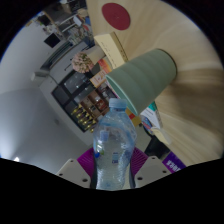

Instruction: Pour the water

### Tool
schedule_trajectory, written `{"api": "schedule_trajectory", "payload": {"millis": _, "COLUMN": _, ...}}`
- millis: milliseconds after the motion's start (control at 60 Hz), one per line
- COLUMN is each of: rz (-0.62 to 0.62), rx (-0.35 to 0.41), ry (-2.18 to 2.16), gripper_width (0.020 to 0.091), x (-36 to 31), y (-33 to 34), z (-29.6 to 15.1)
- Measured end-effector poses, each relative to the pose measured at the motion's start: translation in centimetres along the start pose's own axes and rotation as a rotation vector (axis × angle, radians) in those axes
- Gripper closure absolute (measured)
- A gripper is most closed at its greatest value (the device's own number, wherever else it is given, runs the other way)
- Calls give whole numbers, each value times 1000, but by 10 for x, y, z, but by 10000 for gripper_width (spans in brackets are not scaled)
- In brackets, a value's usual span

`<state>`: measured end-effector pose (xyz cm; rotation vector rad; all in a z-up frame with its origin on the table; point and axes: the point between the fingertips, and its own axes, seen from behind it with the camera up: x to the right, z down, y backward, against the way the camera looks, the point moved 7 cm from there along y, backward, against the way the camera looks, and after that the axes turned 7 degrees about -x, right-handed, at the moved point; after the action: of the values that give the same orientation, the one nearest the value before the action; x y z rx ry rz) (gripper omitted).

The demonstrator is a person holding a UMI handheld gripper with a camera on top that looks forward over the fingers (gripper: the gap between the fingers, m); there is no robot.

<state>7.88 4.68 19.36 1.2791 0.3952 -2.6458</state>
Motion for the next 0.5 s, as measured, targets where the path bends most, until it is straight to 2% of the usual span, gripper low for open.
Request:
{"api": "schedule_trajectory", "payload": {"millis": 67, "rz": 44, "rx": -18, "ry": 104, "gripper_width": 665, "x": -3, "y": -12, "z": -6}}
{"api": "schedule_trajectory", "payload": {"millis": 100, "rz": 73, "rx": -28, "ry": 186, "gripper_width": 662, "x": -7, "y": -12, "z": -3}}
{"api": "schedule_trajectory", "payload": {"millis": 117, "rz": 84, "rx": -36, "ry": 239, "gripper_width": 661, "x": -1, "y": 9, "z": 15}}
{"api": "schedule_trajectory", "payload": {"millis": 133, "rz": 100, "rx": -44, "ry": 286, "gripper_width": 664, "x": -6, "y": -5, "z": 8}}
{"api": "schedule_trajectory", "payload": {"millis": 217, "rz": 155, "rx": -84, "ry": 627, "gripper_width": 665, "x": -46, "y": -16, "z": 19}}
{"api": "schedule_trajectory", "payload": {"millis": 233, "rz": 154, "rx": -90, "ry": 711, "gripper_width": 666, "x": -54, "y": 2, "z": 30}}
{"api": "schedule_trajectory", "payload": {"millis": 300, "rz": 142, "rx": -70, "ry": 1029, "gripper_width": 662, "x": -98, "y": -5, "z": 36}}
{"api": "schedule_trajectory", "payload": {"millis": 383, "rz": 132, "rx": 31, "ry": 1481, "gripper_width": 662, "x": -156, "y": 16, "z": 33}}
{"api": "schedule_trajectory", "payload": {"millis": 400, "rz": 151, "rx": 77, "ry": 1554, "gripper_width": 661, "x": -157, "y": 16, "z": 11}}
{"api": "schedule_trajectory", "payload": {"millis": 500, "rz": 197, "rx": 328, "ry": 1975, "gripper_width": 642, "x": -193, "y": 44, "z": -28}}
